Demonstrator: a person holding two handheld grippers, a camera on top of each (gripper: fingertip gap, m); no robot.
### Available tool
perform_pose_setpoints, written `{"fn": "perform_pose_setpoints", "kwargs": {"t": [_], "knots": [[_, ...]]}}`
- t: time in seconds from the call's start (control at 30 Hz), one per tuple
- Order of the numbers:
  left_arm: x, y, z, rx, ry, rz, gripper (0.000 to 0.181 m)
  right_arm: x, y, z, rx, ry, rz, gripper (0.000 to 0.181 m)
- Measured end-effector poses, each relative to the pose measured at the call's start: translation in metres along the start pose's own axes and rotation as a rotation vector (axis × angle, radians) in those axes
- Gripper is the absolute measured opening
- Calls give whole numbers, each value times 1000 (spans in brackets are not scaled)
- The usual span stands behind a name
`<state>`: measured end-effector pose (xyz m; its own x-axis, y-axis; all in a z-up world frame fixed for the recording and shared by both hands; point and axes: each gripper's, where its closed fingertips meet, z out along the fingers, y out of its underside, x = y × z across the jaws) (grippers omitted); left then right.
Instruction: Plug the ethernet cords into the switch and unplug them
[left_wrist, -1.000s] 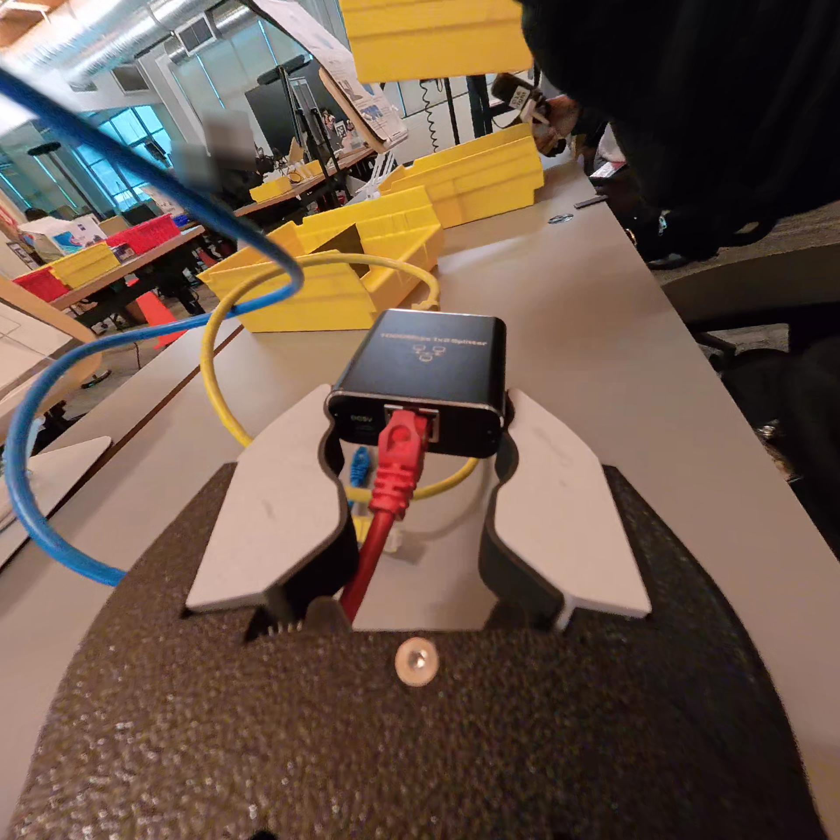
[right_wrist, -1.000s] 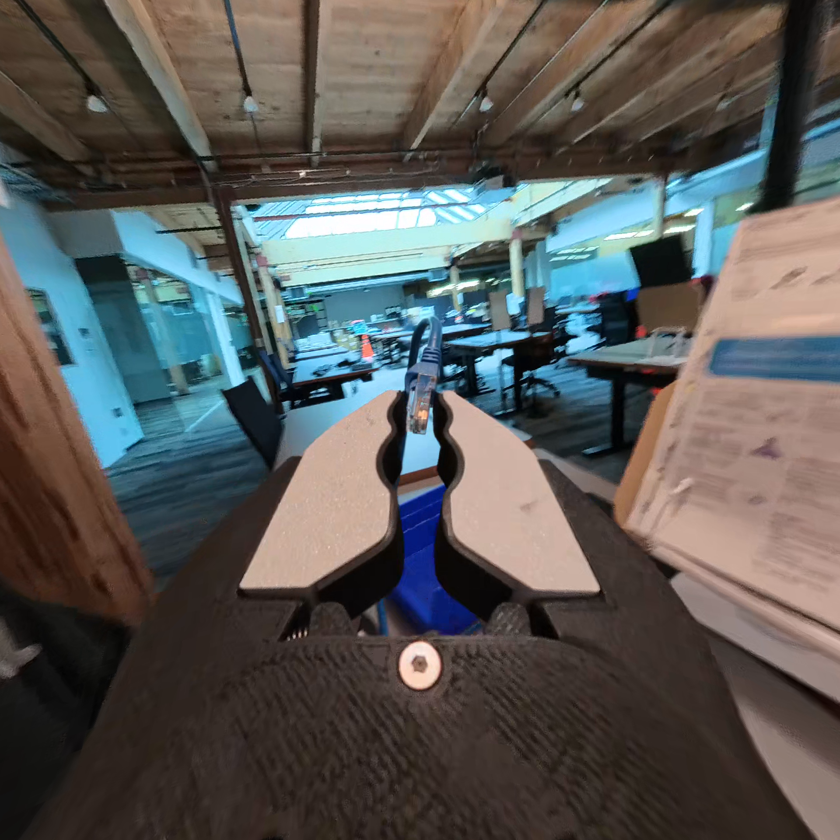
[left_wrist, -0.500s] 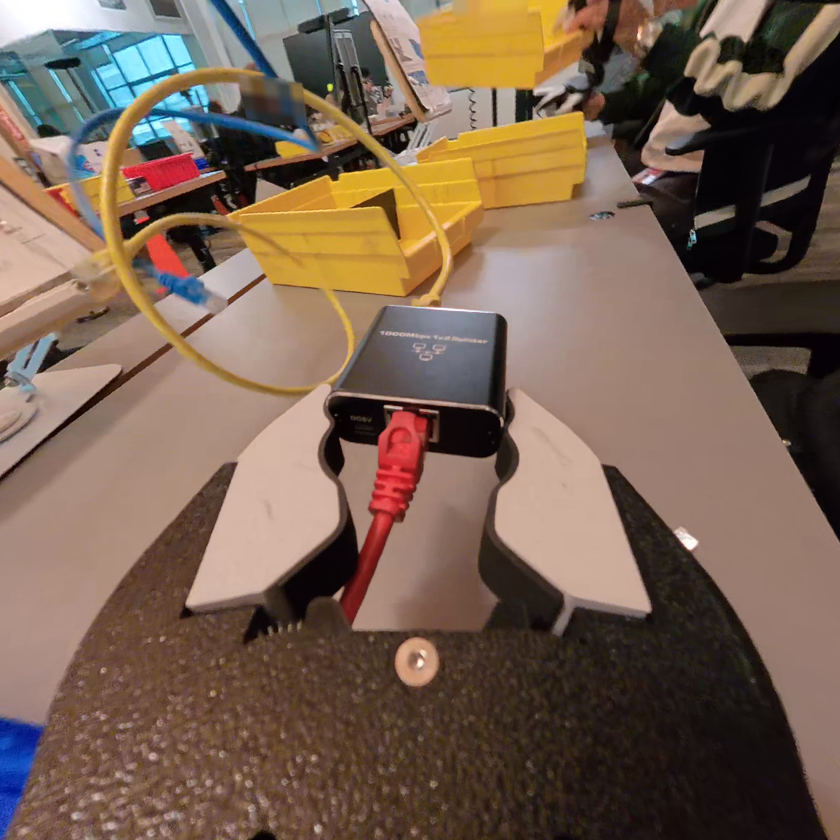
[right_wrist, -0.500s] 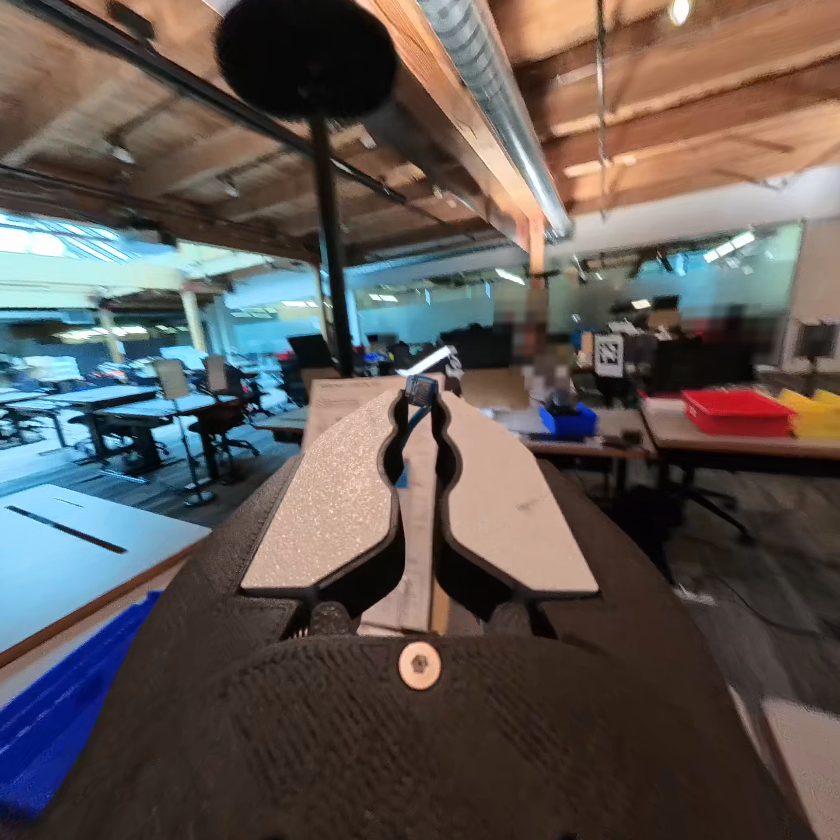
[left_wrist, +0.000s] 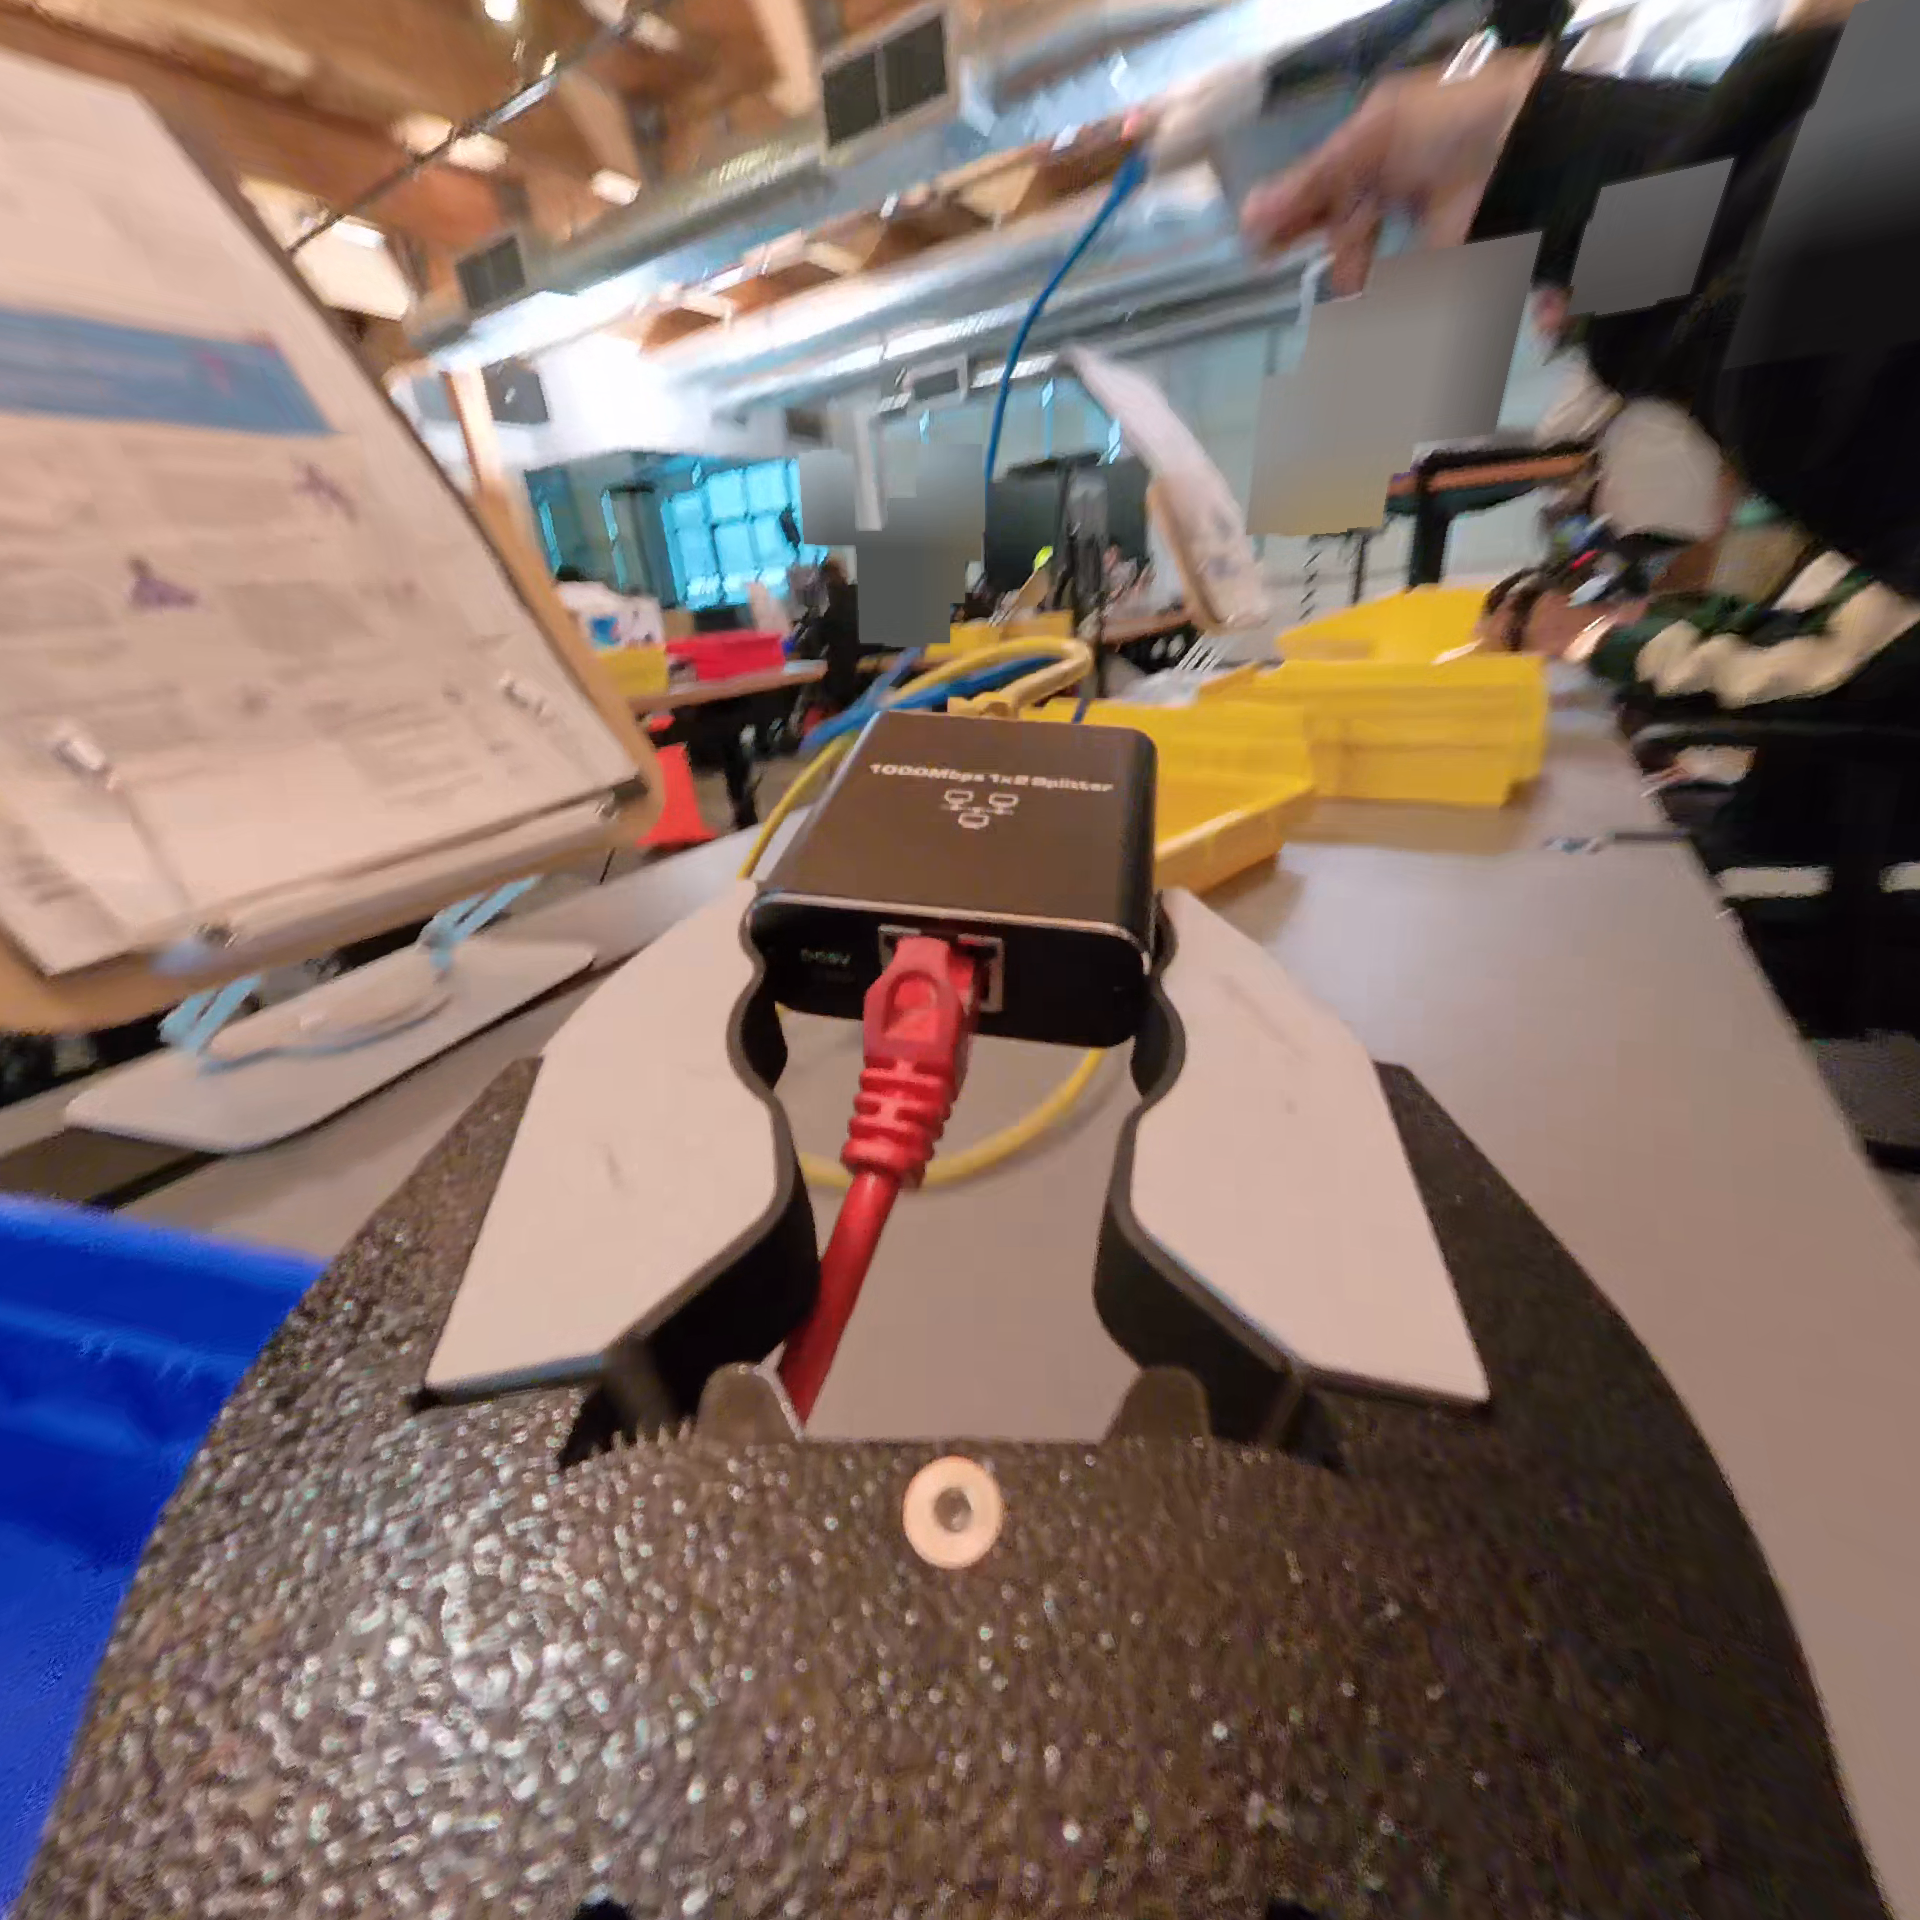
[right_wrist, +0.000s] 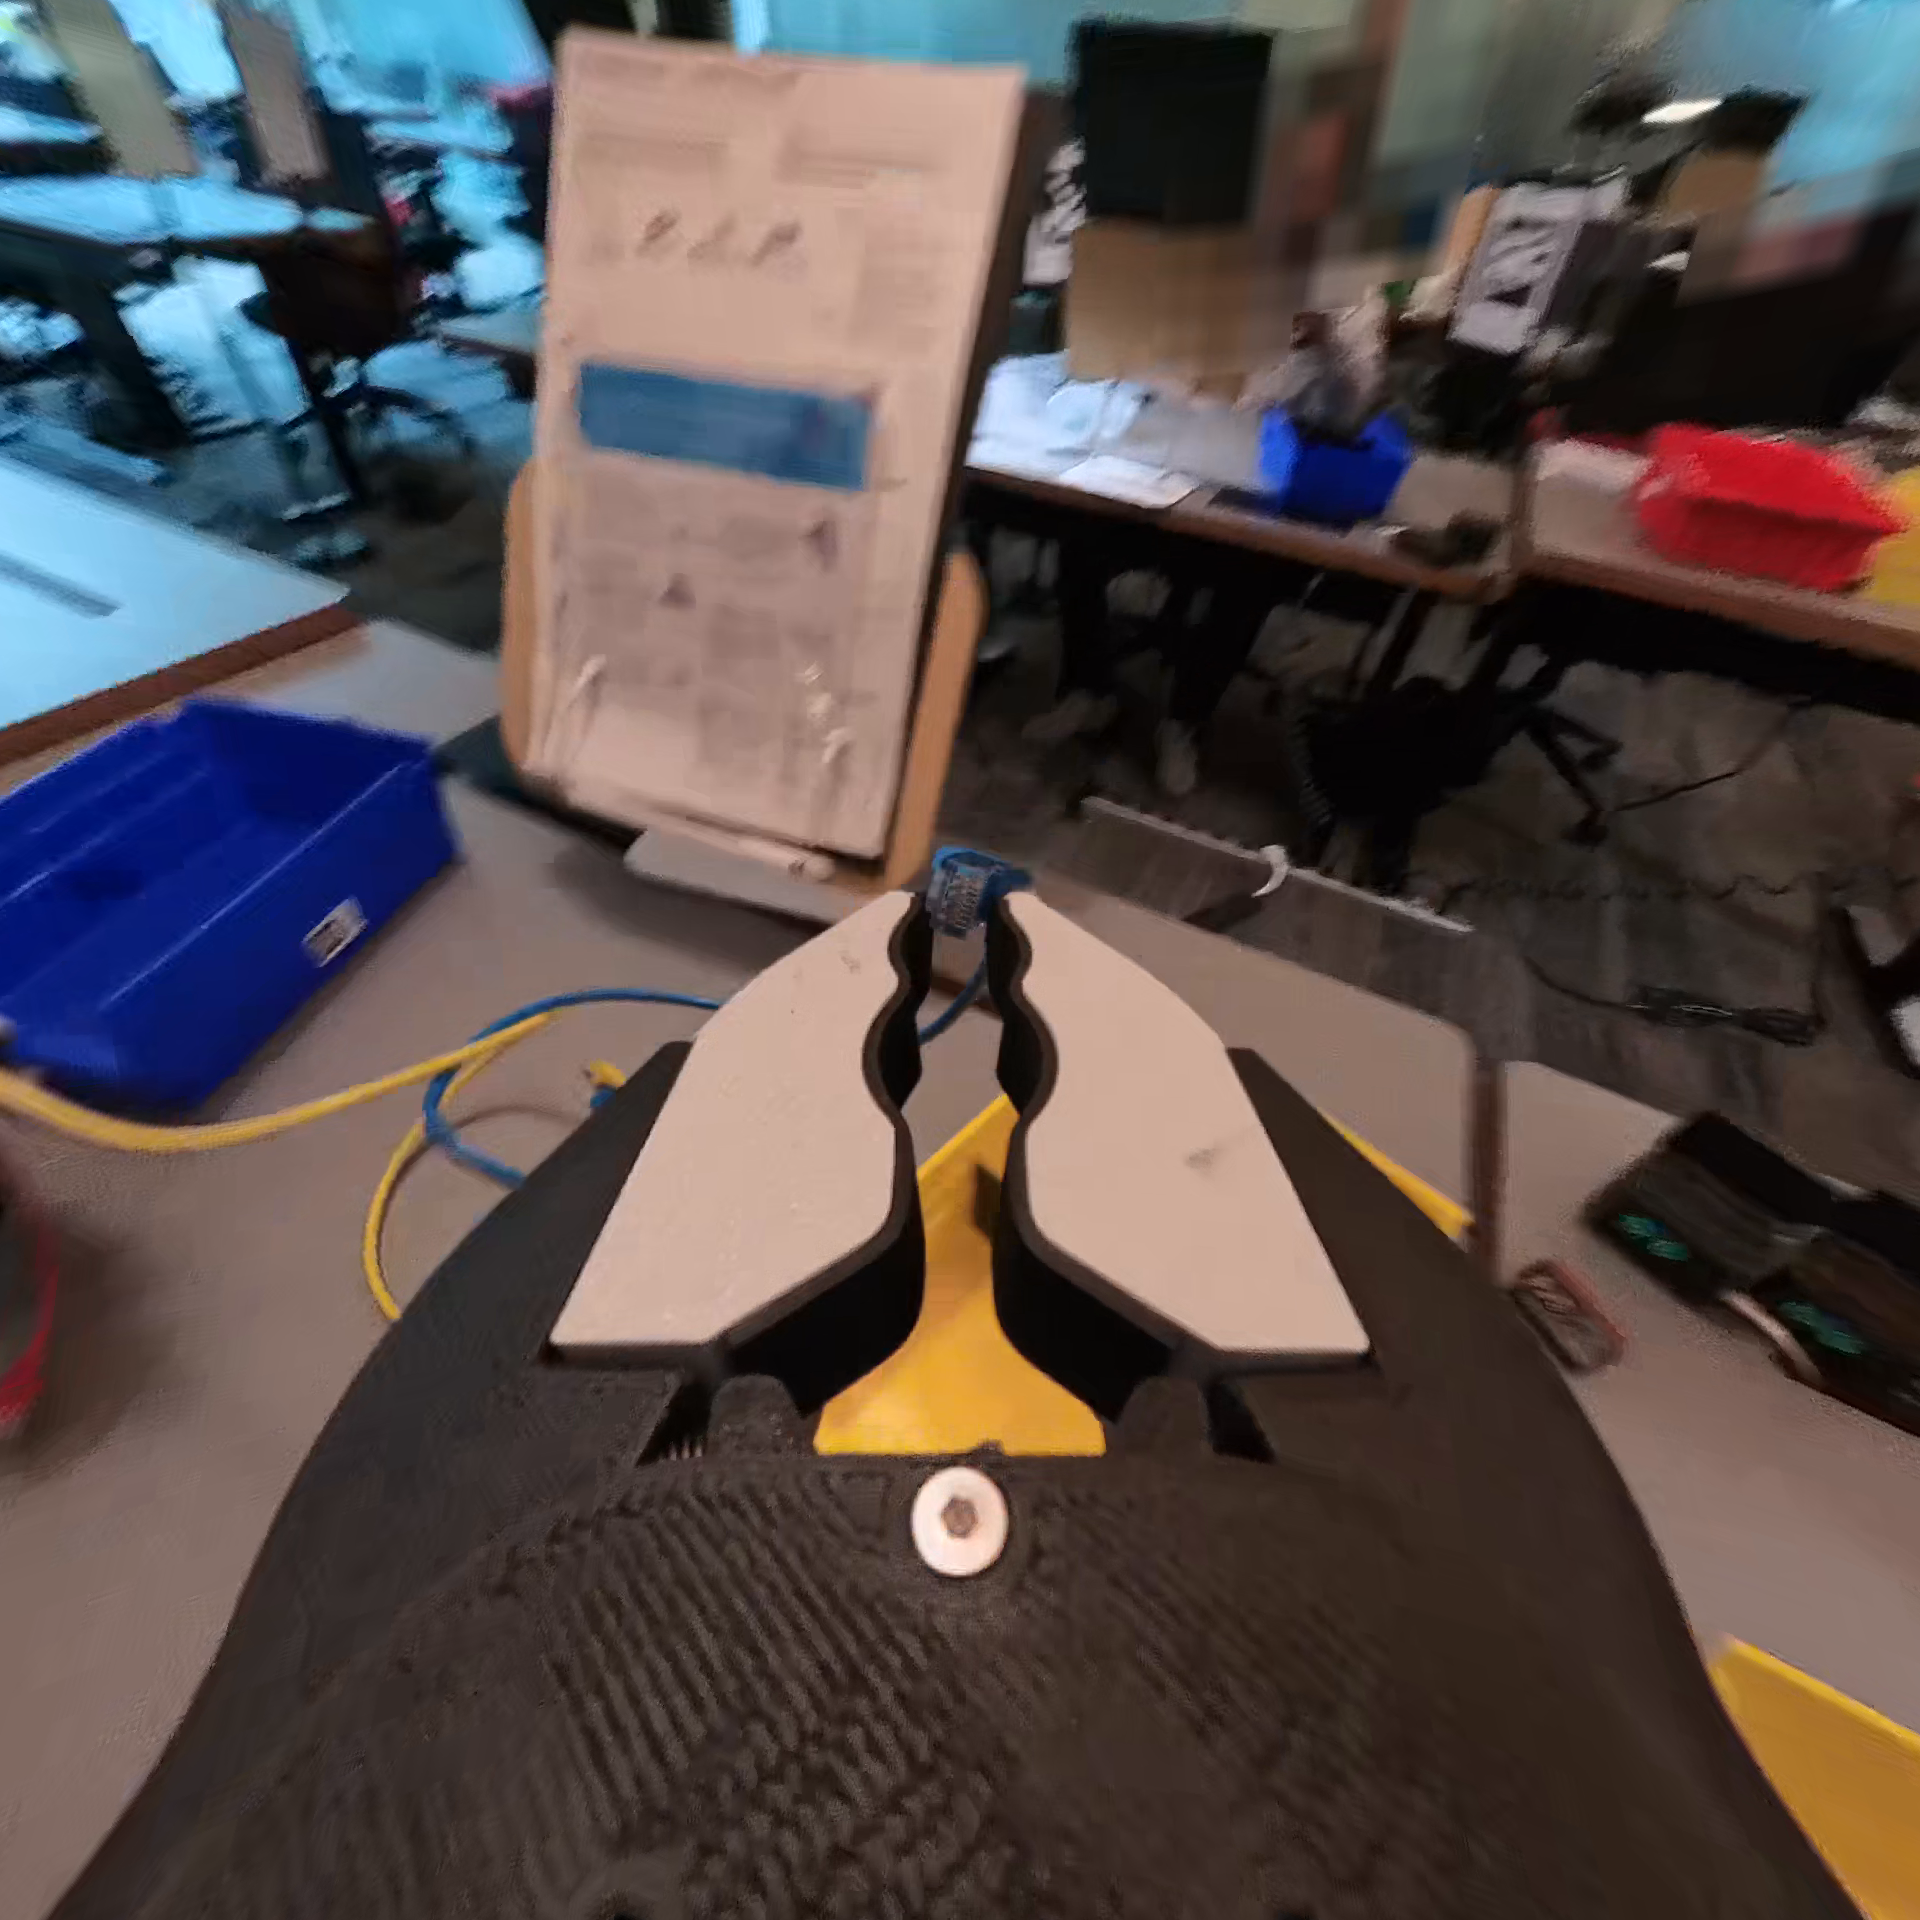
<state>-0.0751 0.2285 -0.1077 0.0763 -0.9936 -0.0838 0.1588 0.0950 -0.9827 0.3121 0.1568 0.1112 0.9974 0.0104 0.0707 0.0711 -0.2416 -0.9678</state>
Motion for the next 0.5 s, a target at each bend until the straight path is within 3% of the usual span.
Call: {"fn": "perform_pose_setpoints", "kwargs": {"t": [0.13, 0.3, 0.4, 0.5], "knots": [[16, -32, 4, 133, 55, -102, 65, -98, 41, 27, -46, -279, 28, 10], [13, -46, 2, 198, 37, -179, 65, -224, 97, 48, -109, -648, 165, 10], [8, -48, -6, 180, 20, -147, 65, -262, 127, 56, -163, -734, 181, 9], [6, -72, -21, 247, 42, -135, 65, -261, 144, 63, -183, -696, 157, 8]]}}
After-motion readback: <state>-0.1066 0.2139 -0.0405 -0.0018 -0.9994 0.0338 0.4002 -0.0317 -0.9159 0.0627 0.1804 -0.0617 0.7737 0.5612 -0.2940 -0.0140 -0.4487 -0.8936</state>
